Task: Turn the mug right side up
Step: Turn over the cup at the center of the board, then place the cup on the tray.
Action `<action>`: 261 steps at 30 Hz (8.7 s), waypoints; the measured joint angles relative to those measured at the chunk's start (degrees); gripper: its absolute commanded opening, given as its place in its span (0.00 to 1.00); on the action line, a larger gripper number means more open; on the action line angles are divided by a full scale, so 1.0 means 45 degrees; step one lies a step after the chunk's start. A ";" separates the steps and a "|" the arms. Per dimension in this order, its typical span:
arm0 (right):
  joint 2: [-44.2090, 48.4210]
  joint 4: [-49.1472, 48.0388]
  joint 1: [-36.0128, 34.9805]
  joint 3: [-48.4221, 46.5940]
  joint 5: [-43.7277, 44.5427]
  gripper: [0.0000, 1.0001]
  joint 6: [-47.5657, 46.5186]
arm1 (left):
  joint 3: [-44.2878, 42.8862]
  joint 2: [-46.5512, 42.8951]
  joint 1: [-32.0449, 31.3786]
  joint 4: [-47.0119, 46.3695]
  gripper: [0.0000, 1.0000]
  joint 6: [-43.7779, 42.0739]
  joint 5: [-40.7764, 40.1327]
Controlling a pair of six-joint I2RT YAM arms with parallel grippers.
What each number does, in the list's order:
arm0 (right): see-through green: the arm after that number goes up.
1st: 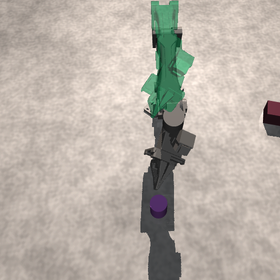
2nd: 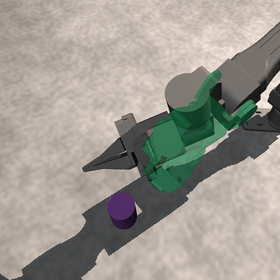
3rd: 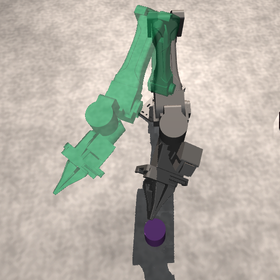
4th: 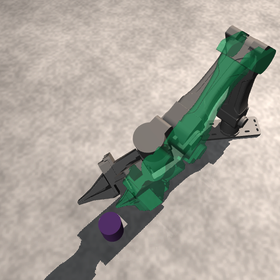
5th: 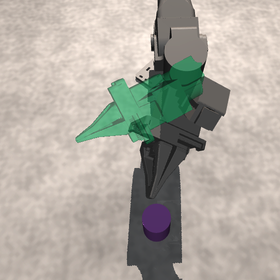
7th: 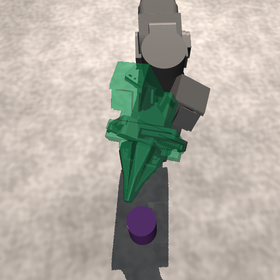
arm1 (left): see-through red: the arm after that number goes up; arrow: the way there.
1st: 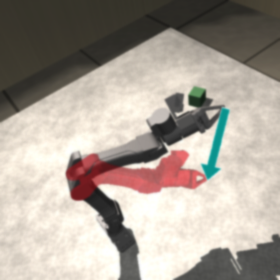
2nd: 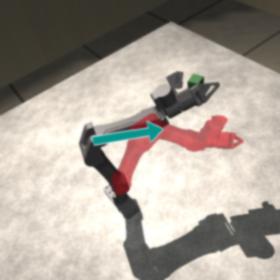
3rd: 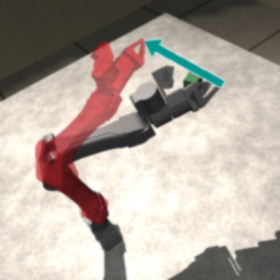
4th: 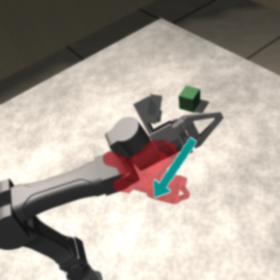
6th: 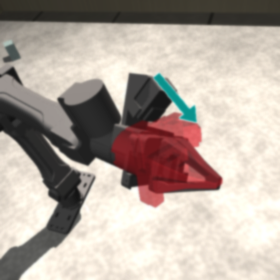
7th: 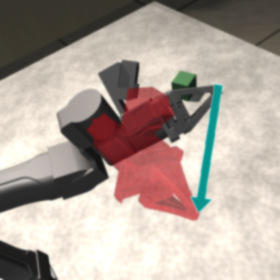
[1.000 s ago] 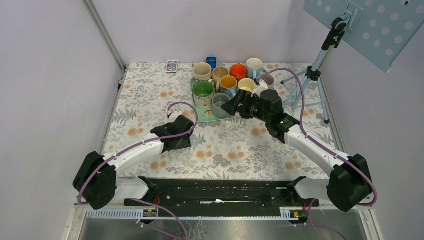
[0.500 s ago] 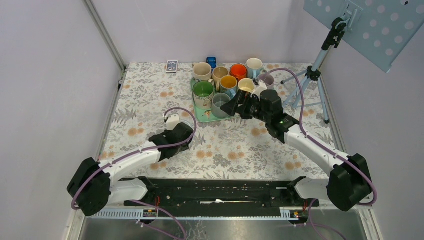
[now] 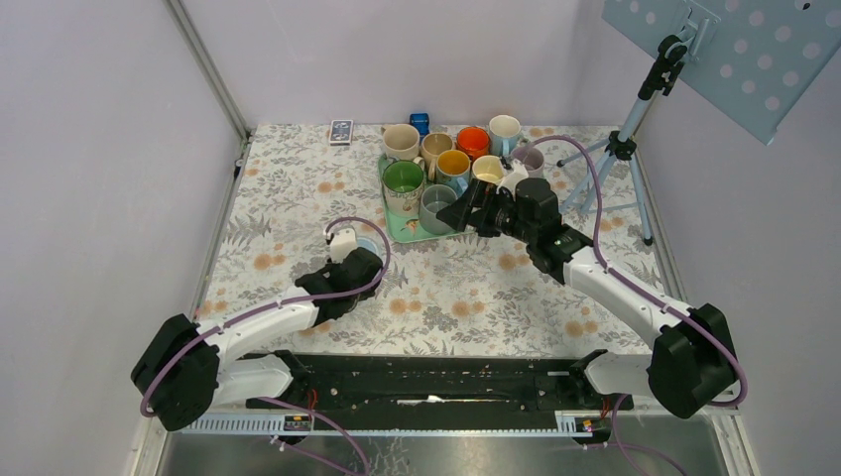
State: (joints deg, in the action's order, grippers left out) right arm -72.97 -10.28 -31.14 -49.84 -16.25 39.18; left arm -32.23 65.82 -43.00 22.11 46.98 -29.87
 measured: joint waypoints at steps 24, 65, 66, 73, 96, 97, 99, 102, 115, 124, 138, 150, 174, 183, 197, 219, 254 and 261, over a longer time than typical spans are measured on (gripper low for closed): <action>-0.0602 -0.0214 0.0000 0.0034 -0.0763 1.00 0.0092 | -0.0005 -0.0209 -0.0024 -0.0267 0.00 -0.0282 0.0029; -0.3507 -0.6625 -0.0908 0.2676 -0.4031 0.72 0.6105 | 0.1253 -0.1248 0.2963 -0.8748 0.00 0.6572 0.8524; -0.3585 -0.6902 -0.0908 0.2676 -0.4124 0.72 0.6290 | 0.1277 -0.1205 0.2963 -0.8952 0.00 0.6649 0.8621; -0.4182 -0.8378 -0.0918 0.2676 -0.4469 0.69 0.7499 | 0.1690 -0.0636 0.2963 -1.0865 0.00 0.7431 0.9321; -0.4872 -1.0569 -0.0918 0.2040 -0.4959 0.42 0.9636 | 0.2385 0.0321 0.3016 -1.4838 0.00 0.8995 0.9918; -0.4872 -1.0593 -0.0918 0.2030 -0.4974 0.41 0.9651 | 0.2395 0.0345 0.3026 -1.4897 0.00 0.9034 0.9918; -0.4872 -1.0593 -0.0918 0.2001 -0.4983 0.39 0.9670 | 0.2438 0.0389 0.3026 -1.5047 0.00 0.9112 0.9918; -0.4872 -1.0613 -0.0918 0.1953 -0.4983 0.33 0.9704 | 0.2506 0.0461 0.3036 -1.5295 0.00 0.9248 0.9913; -0.4867 -1.0715 -0.0918 0.1802 -0.4974 0.00 0.9923 | 0.2895 0.0908 0.3075 -1.6767 0.03 0.9802 0.9918; -0.4104 -0.8548 -0.1010 0.1297 -0.4833 0.00 0.8636 | 0.3036 0.0986 0.3079 -1.7126 0.46 0.9879 0.9976; -0.3259 -0.4007 -0.1399 0.0291 -0.3565 0.00 0.6013 | 0.3060 0.0957 0.2977 -1.7296 0.89 0.9330 1.0457; -0.2312 -0.0316 -0.1496 -0.0651 -0.1768 0.00 0.3264 | 0.2958 0.0277 0.2934 -1.5999 0.99 0.8548 1.0554; -0.0272 0.5236 -0.1496 -0.1472 0.2239 0.00 -0.0160 | 0.0763 -0.1302 0.2934 -1.0817 0.99 0.5790 1.0598; -0.0053 0.6562 -0.0884 -0.1880 0.4133 0.00 -0.1171 | 0.0403 -0.1438 0.2939 -1.0093 0.99 0.5168 1.0851; -0.0554 0.6985 0.0563 -0.1889 0.5532 0.00 -0.2079 | -0.0010 -0.1379 0.2939 -0.9865 0.99 0.4643 1.1390; -0.2035 0.2152 0.0797 -0.1753 0.9345 0.00 -0.4061 | -0.0010 -0.1243 0.3021 -0.9471 0.99 0.4556 1.1783; -0.3555 0.0204 0.1530 -0.0622 0.8412 0.38 -0.3473 | -0.0010 -0.1263 0.3036 -0.9476 0.99 0.4614 1.2021; -0.3531 0.0408 0.1530 -0.0267 0.7679 0.43 -0.2919 | -0.0010 -0.1205 0.3036 -0.9505 0.99 0.4663 1.2050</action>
State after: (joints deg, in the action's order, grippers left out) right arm -88.86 -8.45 -24.25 -51.05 18.31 26.04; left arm -32.27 60.40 -29.34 -20.67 67.96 24.36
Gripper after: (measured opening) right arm 0.416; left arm 0.990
